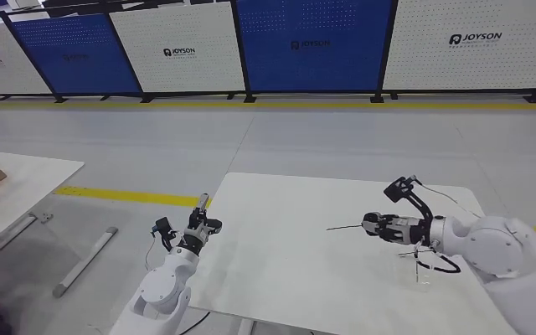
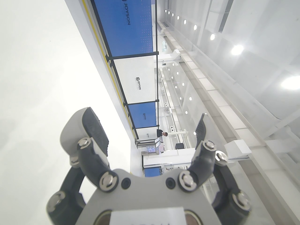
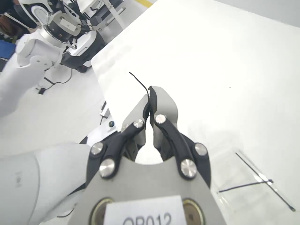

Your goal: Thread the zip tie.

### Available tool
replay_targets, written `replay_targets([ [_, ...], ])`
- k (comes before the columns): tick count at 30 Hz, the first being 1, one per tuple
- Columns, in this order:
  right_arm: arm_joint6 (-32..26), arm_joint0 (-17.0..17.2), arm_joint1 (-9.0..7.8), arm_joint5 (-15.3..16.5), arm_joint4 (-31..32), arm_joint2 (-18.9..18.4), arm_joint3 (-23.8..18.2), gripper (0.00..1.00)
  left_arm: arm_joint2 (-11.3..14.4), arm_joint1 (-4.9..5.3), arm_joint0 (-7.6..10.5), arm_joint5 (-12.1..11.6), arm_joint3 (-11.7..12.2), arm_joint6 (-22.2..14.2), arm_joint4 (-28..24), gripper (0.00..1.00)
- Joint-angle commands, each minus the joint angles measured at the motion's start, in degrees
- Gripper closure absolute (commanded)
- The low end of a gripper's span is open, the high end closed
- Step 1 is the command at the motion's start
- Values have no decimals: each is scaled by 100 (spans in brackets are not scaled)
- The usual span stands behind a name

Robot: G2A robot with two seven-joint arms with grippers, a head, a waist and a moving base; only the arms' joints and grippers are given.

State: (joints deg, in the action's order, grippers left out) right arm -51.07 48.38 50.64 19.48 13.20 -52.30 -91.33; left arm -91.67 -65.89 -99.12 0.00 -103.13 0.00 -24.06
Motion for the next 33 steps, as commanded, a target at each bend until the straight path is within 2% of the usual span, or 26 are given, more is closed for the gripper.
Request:
replay_targets([
  [1,244,-21,-11,0,340,43,-227,100,0,0,0,0,0,0,0,0],
  [6,457,-154,-87,0,768,266,-546,100,0,0,0,0,0,0,0,0],
  [9,446,-354,-94,0,560,450,-291,100,0,0,0,0,0,0,0,0],
  [23,497,-333,-92,0,583,447,-309,100,0,0,0,0,0,0,0,0],
  [29,1145,-354,-118,0,2154,607,-713,100,0,0,0,0,0,0,0,0],
  [33,1127,-567,-158,0,2764,1051,-880,100,0,0,0,0,0,0,0,0],
])
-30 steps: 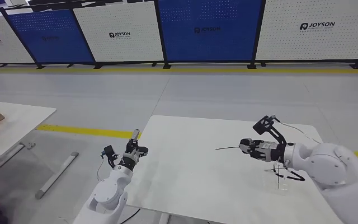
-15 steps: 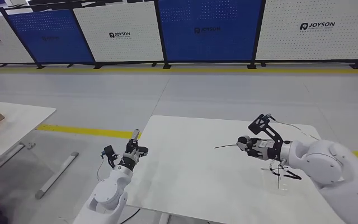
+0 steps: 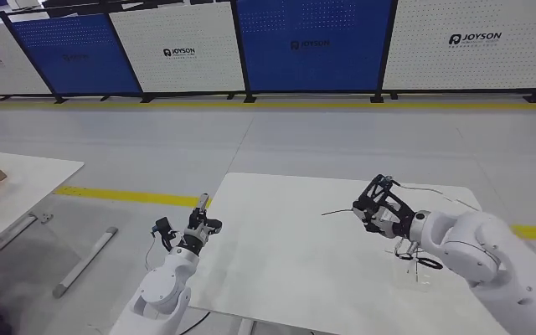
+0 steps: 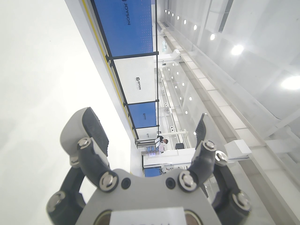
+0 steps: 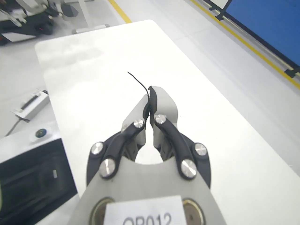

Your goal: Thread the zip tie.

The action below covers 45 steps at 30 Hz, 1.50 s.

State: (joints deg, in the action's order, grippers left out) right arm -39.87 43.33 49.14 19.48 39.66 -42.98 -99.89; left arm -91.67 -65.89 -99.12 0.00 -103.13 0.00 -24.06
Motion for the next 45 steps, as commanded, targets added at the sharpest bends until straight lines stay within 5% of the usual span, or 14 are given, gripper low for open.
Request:
replay_targets([
  [1,83,-163,-25,0,237,319,-59,100,0,0,0,0,0,0,0,0],
  [6,562,-680,-110,0,208,1112,216,100,0,0,0,0,0,0,0,0],
  [16,562,-680,-110,0,208,1112,216,100,0,0,0,0,0,0,0,0],
  [19,307,-652,-77,-230,1103,1237,-5,100,0,0,0,0,0,0,0,0],
  [25,821,-741,-30,0,2534,1549,-201,100,0,0,0,0,0,0,0,0],
  [33,1800,-1523,-140,0,2963,2721,-41,100,0,0,0,0,0,0,0,0],
  [45,1882,-1569,-147,0,2930,2773,-4,100,0,0,0,0,0,0,0,0],
])
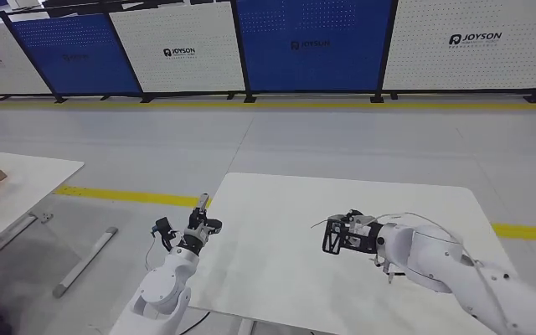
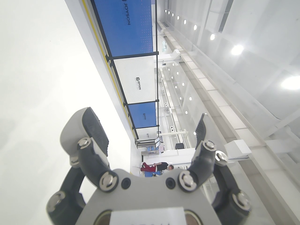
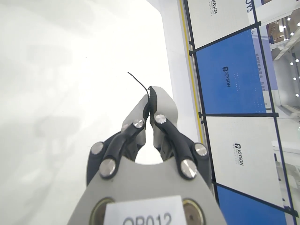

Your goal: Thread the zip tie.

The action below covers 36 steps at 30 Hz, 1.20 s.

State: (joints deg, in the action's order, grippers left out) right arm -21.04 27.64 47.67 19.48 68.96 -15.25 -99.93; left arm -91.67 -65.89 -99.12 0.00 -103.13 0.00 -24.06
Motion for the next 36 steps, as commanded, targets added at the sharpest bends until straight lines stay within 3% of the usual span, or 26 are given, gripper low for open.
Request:
replay_targets([
  [1,0,0,0,0,0,0,0,100,0,0,0,0,0,0,0,0],
  [3,13,27,1,-17,28,-12,8,100,0,0,0,0,0,0,0,0],
  [9,843,143,-63,0,454,-194,241,100,0,0,0,0,0,0,0,0],
  [14,1580,187,-200,0,1258,-162,258,100,0,0,0,0,0,0,0,0],
  [22,3717,-267,-312,0,2076,492,792,100,0,0,0,0,0,0,0,0],
  [26,4880,-357,-293,0,2099,551,1227,100,0,0,0,0,0,0,0,0],
  [36,5040,-359,-275,0,2099,551,1365,100,0,0,0,0,0,0,0,0],
])
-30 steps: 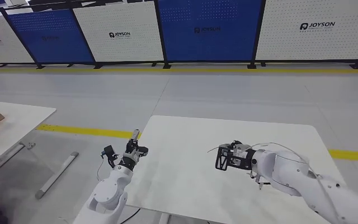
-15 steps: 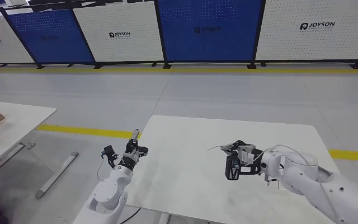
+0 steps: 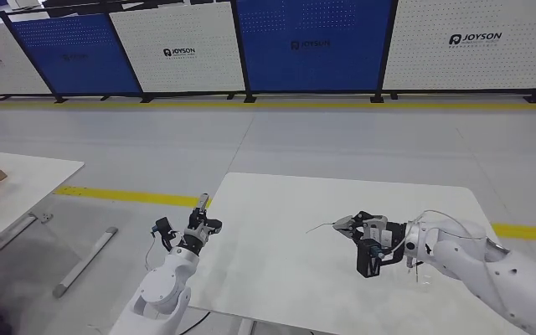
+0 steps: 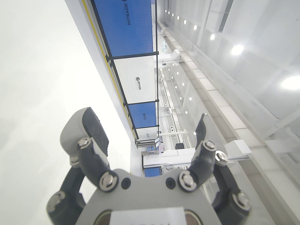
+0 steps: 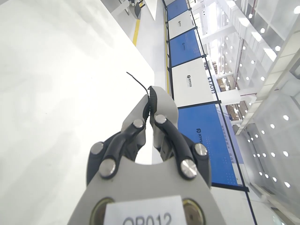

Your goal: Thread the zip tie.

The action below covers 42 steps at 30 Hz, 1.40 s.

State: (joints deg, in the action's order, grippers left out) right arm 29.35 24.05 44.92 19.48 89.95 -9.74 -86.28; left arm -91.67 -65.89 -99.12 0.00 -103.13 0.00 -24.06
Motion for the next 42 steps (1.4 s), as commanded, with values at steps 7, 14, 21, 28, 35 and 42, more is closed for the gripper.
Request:
replay_targets([
  [7,1,0,0,0,0,0,0,100,-3,-4,28,13,-10,-21,-57,0],
  [14,1,0,0,0,0,0,0,100,-153,51,-104,1090,-664,-1001,-319,0],
  [21,1,0,0,0,0,0,0,100,184,176,-293,1948,-1086,-2205,-197,0],
  [28,1,0,0,0,0,0,0,100,447,226,-88,1948,-1084,-1811,-499,0],
  [35,1,0,0,0,0,0,0,100,453,221,-73,1902,-1067,-1791,-550,0],
  [42,-605,-104,222,0,0,0,-90,100,403,214,-57,1948,-1159,-1748,-1377,0],
])
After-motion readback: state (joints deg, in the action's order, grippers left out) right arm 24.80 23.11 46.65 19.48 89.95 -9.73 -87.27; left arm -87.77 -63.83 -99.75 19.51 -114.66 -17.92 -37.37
